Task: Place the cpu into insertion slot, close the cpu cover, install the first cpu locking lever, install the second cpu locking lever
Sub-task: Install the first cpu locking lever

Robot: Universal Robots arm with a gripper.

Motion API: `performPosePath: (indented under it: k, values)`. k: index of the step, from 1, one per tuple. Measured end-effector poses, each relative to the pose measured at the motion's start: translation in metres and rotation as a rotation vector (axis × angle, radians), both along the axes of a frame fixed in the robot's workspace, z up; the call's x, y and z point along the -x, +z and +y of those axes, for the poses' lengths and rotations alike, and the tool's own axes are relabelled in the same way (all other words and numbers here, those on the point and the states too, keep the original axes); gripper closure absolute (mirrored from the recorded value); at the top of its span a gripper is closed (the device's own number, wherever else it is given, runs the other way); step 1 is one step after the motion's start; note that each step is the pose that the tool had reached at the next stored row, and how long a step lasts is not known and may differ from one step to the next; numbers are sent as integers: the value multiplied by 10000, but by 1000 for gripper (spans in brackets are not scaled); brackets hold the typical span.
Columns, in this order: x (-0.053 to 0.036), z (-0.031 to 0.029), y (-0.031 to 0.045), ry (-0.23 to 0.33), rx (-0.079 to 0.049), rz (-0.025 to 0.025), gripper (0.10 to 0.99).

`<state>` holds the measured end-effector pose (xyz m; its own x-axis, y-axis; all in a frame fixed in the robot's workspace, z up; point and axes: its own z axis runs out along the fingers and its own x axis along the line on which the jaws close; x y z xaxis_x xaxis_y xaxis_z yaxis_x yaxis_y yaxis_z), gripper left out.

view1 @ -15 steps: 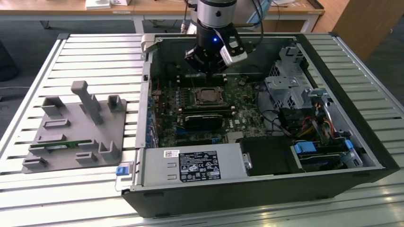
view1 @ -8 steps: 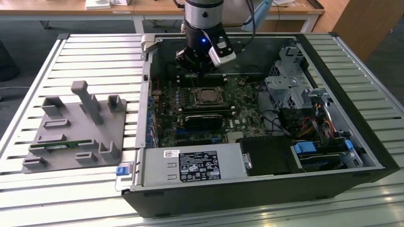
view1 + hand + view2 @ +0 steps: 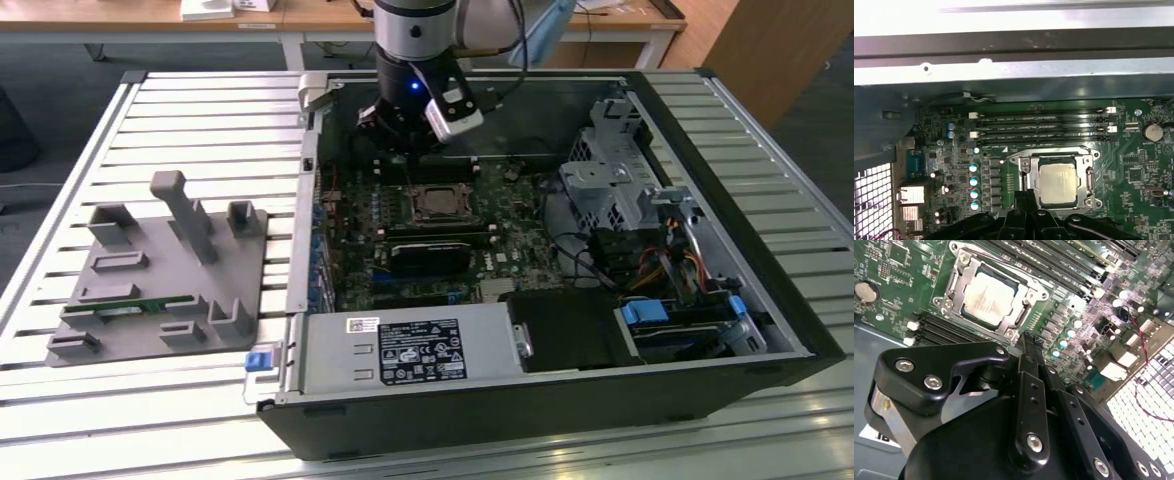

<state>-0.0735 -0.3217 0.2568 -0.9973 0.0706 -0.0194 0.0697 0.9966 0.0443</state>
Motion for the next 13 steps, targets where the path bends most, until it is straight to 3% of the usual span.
performPosePath:
  k: [13]
  values:
    - [203,41,-6,1,-1,-2,980]
